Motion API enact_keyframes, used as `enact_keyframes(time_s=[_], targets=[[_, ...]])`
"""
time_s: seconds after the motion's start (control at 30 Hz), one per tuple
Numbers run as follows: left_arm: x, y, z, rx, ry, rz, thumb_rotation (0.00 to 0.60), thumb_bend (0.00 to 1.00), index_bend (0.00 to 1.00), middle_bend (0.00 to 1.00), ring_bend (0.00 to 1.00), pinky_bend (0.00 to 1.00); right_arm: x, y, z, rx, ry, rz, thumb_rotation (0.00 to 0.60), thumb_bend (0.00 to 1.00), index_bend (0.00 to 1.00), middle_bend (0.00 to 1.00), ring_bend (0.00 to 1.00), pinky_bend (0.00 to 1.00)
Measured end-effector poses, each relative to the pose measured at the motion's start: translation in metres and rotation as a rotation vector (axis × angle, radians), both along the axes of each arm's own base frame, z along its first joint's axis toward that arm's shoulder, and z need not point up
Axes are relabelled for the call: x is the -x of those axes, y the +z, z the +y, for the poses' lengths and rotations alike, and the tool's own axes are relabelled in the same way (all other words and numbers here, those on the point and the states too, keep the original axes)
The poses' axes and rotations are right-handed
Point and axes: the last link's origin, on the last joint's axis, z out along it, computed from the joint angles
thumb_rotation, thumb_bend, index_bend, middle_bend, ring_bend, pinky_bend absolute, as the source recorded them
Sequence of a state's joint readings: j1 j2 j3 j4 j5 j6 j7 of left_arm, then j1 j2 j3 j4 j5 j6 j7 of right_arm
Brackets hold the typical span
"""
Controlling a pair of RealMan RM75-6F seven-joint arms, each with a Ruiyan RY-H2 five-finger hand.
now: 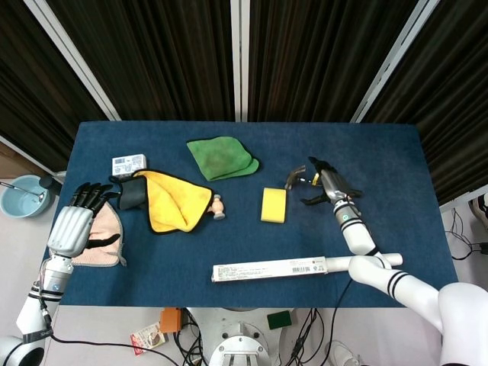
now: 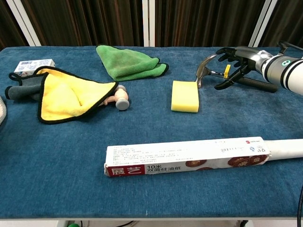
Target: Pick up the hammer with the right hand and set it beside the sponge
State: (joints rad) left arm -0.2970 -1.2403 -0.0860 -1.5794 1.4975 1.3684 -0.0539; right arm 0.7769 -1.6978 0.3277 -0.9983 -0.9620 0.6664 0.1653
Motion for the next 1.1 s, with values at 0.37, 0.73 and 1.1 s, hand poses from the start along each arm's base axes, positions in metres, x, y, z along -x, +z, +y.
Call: enact_keyframes(time_s=[0.37, 0.73, 1.1], targets=[[-0.001, 0.004, -0.001, -0.007, -0.005, 0.006, 0.6, 0.04, 0.23, 0.14, 0.08, 0.08, 0.004, 0.011, 0.011, -0.01, 0.018, -0.029, 0.6, 0.05, 0.0, 0.07, 0.0, 0.1], [0.012, 0.022, -0.009, -0.054, 0.042, 0.057, 0.6, 0.04, 0.23, 0.14, 0.08, 0.08, 0.02, 0.094, 0.06, 0.249, 0.151, 0.103, 0.6, 0.18, 0.0, 0.14, 0.04, 0.12], [0.041, 0.043, -0.034, -0.147, 0.165, 0.119, 0.6, 0.04, 0.23, 0.14, 0.08, 0.08, 0.084, 0.189, 0.189, 0.392, 0.064, 0.258, 0.6, 0.18, 0.01, 0.07, 0.0, 0.03]])
